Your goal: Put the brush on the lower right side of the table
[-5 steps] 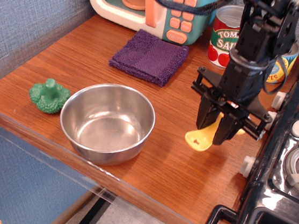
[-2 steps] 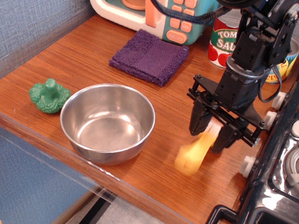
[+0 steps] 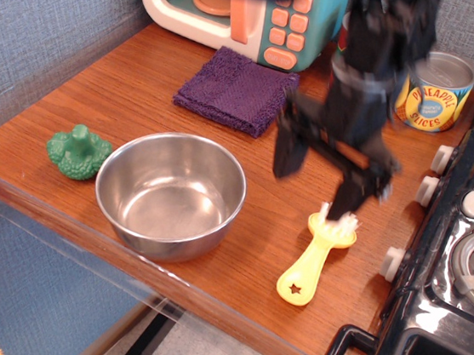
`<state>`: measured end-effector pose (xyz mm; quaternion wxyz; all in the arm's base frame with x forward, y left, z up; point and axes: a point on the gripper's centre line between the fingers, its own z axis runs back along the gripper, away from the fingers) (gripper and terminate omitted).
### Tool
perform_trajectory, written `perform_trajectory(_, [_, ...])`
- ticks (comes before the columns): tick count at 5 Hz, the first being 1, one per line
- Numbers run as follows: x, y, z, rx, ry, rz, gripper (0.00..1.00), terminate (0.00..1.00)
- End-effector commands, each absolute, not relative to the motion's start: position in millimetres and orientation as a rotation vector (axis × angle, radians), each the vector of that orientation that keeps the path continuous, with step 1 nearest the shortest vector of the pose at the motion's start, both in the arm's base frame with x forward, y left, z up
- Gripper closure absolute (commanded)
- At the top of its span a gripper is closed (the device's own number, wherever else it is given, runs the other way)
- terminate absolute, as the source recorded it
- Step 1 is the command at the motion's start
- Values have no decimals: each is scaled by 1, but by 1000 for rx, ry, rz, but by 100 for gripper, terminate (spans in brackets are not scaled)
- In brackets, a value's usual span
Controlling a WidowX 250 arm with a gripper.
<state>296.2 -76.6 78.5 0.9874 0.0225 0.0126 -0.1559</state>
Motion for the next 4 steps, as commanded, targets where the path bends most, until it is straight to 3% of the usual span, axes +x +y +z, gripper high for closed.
perform_trajectory(1, [262, -28, 137, 10, -113, -196, 0, 0])
perform_trajectory(3, [253, -15, 140, -7, -85, -167, 0, 0])
perform_trajectory(4, [253, -15, 140, -7, -85, -167, 0, 100])
